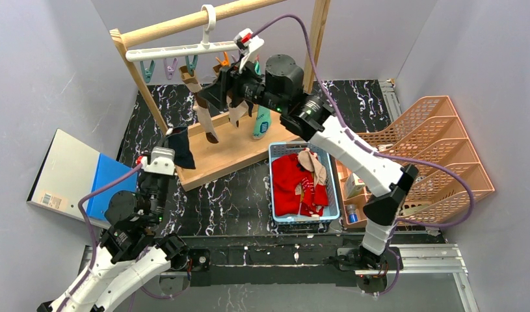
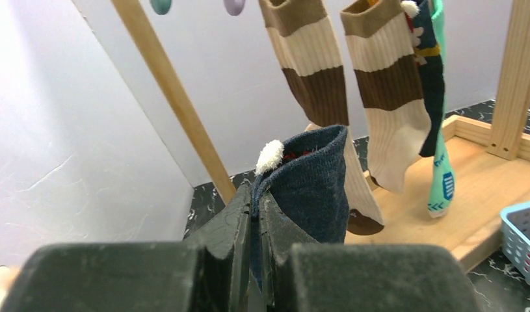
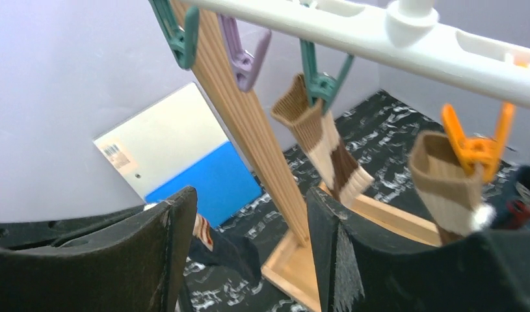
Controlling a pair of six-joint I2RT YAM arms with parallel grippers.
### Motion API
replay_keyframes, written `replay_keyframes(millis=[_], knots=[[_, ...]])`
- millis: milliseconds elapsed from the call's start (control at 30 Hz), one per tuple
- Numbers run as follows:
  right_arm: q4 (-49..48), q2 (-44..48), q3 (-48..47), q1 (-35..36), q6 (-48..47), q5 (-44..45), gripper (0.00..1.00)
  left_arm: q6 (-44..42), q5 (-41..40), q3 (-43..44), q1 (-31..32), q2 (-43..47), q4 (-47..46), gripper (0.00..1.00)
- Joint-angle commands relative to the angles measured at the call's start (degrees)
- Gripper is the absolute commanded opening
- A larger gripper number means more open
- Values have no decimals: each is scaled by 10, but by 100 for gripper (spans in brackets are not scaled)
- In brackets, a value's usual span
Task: Clip the socks to the hanger
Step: Open the clamp at the hanger.
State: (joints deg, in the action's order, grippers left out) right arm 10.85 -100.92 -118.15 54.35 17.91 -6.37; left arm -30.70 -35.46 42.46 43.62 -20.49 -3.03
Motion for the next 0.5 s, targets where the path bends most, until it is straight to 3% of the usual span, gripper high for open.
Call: replay_keyframes(millis=[0, 467], knots=[[-93, -44, -71, 2, 52, -38, 69, -31, -37, 6, -1, -12, -52, 0], [-155, -158, -181, 8, 126, -21, 66, 16, -89, 60, -1, -36, -12, 0]])
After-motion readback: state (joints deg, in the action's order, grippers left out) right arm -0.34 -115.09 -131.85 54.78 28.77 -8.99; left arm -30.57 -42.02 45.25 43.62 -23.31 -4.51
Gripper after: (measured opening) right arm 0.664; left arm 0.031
